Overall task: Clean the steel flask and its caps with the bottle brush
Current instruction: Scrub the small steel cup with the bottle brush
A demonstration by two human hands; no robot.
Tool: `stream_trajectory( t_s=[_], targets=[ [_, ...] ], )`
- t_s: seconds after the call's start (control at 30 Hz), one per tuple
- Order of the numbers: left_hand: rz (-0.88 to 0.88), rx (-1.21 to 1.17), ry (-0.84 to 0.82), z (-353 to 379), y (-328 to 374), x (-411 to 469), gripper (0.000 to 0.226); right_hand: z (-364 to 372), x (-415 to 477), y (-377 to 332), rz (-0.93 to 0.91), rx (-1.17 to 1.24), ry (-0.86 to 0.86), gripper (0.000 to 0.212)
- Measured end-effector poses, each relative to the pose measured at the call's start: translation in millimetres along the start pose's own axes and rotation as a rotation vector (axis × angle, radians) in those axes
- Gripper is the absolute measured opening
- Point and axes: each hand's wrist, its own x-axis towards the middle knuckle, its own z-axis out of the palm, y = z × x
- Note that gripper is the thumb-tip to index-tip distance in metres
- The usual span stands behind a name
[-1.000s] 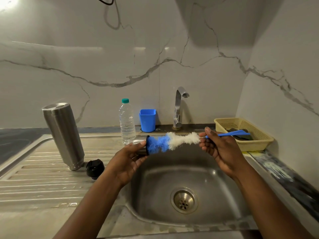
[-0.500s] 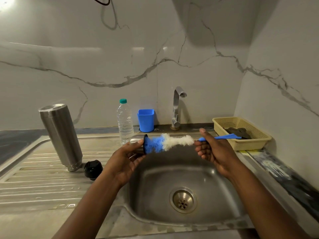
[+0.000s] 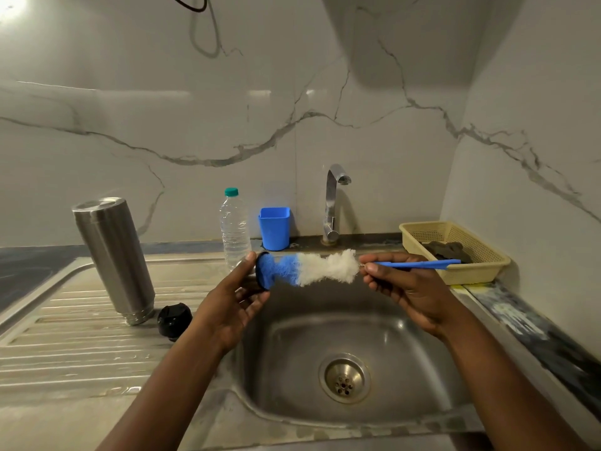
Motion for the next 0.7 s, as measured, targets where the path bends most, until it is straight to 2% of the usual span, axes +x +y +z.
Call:
stream_trajectory(
  t_s=[0.2, 0.43, 0.53, 0.7],
  targets=[
    [0.007, 0.02, -0.048, -2.5, -1.3, 2.7, 0.059, 5.5, 3.1, 7.6, -0.055, -0.081, 0.101, 0.026],
    [0.041, 0.029, -0.095, -1.2, -0.4, -0.7, 0.048, 2.2, 7.7, 5.7, -0.046, -0.13, 0.321, 0.038],
    [0.043, 0.006, -0.064, -1.4, -0.7, 0.5, 0.05, 0.1, 7.3, 5.3, -0.028, -0.125, 0.303, 0.039],
    [0.021, 0.018, -0.094, 1.6, -4.7, -1.3, 0.049, 3.2, 4.4, 3.9, -0.033, -0.007, 0.183, 0.025]
  ],
)
